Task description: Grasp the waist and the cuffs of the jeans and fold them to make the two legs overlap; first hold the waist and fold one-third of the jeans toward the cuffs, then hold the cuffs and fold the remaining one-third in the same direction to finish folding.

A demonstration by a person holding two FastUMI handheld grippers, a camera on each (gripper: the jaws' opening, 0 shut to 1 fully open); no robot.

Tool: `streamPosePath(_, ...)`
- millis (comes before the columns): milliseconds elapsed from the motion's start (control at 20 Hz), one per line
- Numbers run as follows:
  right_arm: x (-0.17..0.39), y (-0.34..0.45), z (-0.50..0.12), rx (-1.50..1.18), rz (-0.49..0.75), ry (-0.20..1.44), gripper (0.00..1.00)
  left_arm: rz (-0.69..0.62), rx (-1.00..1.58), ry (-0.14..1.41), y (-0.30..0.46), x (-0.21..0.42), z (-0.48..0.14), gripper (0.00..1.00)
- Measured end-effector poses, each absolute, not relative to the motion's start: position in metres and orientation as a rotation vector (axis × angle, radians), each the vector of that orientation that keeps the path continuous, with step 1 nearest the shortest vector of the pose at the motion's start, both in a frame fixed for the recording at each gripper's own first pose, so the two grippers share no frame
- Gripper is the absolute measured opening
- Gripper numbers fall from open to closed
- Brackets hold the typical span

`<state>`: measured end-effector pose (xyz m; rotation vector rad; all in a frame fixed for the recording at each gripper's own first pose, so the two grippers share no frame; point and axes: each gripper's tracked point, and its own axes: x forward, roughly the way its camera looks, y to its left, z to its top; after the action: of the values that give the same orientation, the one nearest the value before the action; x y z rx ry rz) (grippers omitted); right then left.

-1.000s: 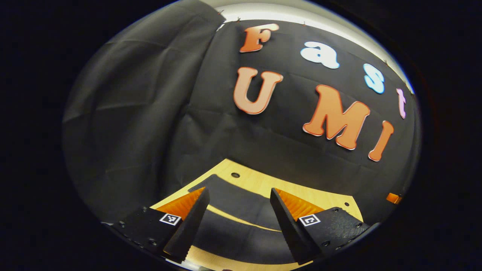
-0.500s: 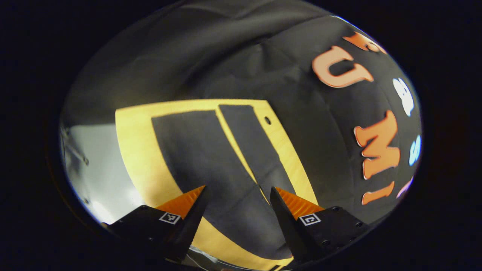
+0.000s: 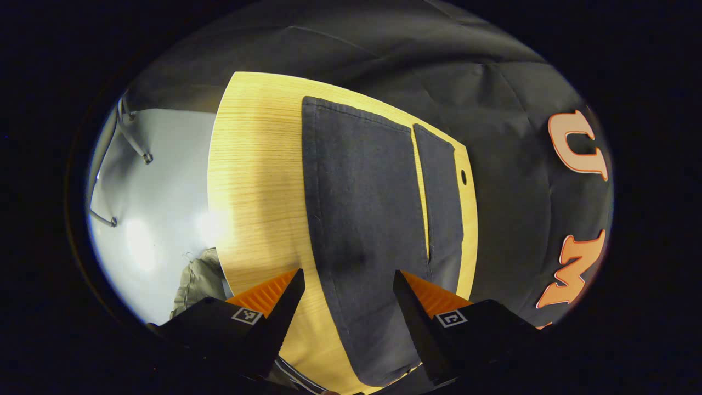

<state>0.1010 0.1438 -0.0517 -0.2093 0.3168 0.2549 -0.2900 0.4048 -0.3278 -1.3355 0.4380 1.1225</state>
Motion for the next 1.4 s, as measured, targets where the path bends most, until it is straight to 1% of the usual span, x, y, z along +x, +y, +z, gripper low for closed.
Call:
streamPosePath(150,0.101,0.136,-0.058,-0.209,0.236,0.341,0.97,1.136,-1.365,0.396,0.419,-0.285,-0.331,0.98)
streamPosePath(350,0.101,0.130,-0.060,-0.198,0.220,0.361,0.98,1.109,-1.374,0.385,0.427,-0.277,-0.331,0.98)
streamPosePath(450,0.102,0.130,-0.061,-0.192,0.220,0.370,0.98,1.077,-1.395,0.351,0.433,-0.267,-0.332,0.98)
streamPosePath(500,0.102,0.128,-0.060,-0.191,0.214,0.371,0.98,1.048,-1.421,0.313,0.436,-0.257,-0.332,0.96)
streamPosePath(650,0.101,0.123,-0.059,-0.171,0.204,0.378,0.98,0.971,-1.490,0.207,0.449,-0.231,-0.329,0.96)
streamPosePath(750,0.100,0.117,-0.059,-0.159,0.186,0.383,0.98,0.947,-1.480,0.182,0.457,-0.215,-0.332,0.94)
streamPosePath(800,0.100,0.114,-0.058,-0.151,0.178,0.384,0.98,0.931,-1.474,0.192,0.458,-0.212,-0.334,0.81)
streamPosePath(850,0.099,0.112,-0.058,-0.141,0.173,0.384,0.98,0.938,-1.467,0.216,0.457,-0.209,-0.340,0.81)
streamPosePath(900,0.098,0.110,-0.058,-0.133,0.167,0.385,0.98,0.976,-1.460,0.265,0.457,-0.209,-0.355,0.57)
streamPosePath(950,0.097,0.108,-0.059,-0.124,0.161,0.387,0.98,0.987,-1.477,0.217,0.463,-0.208,-0.353,0.34)
streamPosePath(1000,0.096,0.106,-0.061,-0.113,0.156,0.389,0.98,0.964,-1.514,0.240,0.468,-0.202,-0.363,0.10)
streamPosePath(1050,0.095,0.105,-0.062,-0.097,0.154,0.393,0.98,0.948,-1.537,0.219,0.462,-0.211,-0.349,0.15)
streamPosePath(1100,0.095,0.102,-0.065,-0.077,0.149,0.402,0.98,0.940,-1.528,0.207,0.467,-0.211,-0.341,0.07)
streamPosePath(1200,0.090,0.093,-0.070,0.004,0.136,0.424,0.98,0.934,-1.465,0.220,0.475,-0.226,-0.317,0.07)
streamPosePath(1400,0.078,0.068,-0.085,0.274,0.109,0.465,0.98,0.908,-1.414,0.276,0.496,-0.248,-0.282,0.06)
